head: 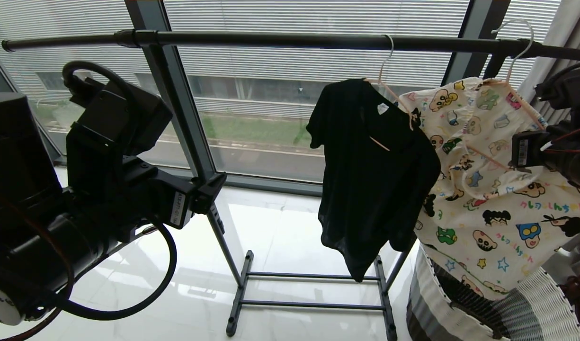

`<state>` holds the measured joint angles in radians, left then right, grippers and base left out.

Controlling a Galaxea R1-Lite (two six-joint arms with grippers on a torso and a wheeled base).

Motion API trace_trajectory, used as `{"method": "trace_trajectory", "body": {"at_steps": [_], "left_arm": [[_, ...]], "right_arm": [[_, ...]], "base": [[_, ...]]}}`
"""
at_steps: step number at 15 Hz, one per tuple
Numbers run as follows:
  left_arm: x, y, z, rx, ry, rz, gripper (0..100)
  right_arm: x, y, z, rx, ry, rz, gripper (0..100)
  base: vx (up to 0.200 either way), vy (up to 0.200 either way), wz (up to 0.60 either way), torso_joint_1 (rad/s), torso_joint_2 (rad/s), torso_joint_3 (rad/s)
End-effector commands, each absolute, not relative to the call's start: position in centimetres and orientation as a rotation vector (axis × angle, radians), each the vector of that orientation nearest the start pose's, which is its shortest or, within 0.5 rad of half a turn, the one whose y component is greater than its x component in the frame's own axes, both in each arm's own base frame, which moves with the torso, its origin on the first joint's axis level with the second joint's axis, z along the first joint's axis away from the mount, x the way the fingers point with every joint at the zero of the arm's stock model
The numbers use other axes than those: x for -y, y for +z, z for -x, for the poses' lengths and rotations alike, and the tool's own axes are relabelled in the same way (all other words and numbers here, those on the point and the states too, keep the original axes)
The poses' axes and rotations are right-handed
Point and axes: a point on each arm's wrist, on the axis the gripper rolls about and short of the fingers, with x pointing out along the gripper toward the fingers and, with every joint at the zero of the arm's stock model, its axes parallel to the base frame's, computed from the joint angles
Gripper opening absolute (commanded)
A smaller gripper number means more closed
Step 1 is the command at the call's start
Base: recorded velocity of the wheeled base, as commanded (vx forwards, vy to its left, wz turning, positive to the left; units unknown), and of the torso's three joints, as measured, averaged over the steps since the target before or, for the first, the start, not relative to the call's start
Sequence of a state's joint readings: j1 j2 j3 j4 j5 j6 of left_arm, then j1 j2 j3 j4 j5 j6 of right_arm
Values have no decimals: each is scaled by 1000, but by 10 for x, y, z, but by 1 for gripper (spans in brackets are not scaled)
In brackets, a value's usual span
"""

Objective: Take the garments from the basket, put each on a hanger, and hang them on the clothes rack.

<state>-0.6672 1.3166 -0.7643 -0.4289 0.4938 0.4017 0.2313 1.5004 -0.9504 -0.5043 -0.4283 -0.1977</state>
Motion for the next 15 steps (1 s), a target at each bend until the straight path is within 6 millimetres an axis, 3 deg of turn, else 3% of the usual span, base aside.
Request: {"method": "trace_trajectory", "body": {"at_steps": [1,4,8,11,15], "left_arm": [[122,249,-172,-72,-193,-471,100],[121,246,-171,-79,-194,-476,100],[119,246,-173,-81,-184,-472,100],[119,245,-173,-86,-183,-472,100],[118,242,-173,-96,-185,-480,100]], "right_arm": [[-52,269,-261,-57,-190,210,0],[-53,271,-262,-51,-191,208,0],[-57,275,-281,-41,-192,206,0],[-59,275,-281,-41,-186,206,0],[-59,276,-281,-39,-186,207,0]], "base": [[0,0,0,0,0,0],[0,0,0,0,0,0],[0,0,0,0,0,0],[200,0,0,-2,1,4],[0,0,0,0,0,0]]}}
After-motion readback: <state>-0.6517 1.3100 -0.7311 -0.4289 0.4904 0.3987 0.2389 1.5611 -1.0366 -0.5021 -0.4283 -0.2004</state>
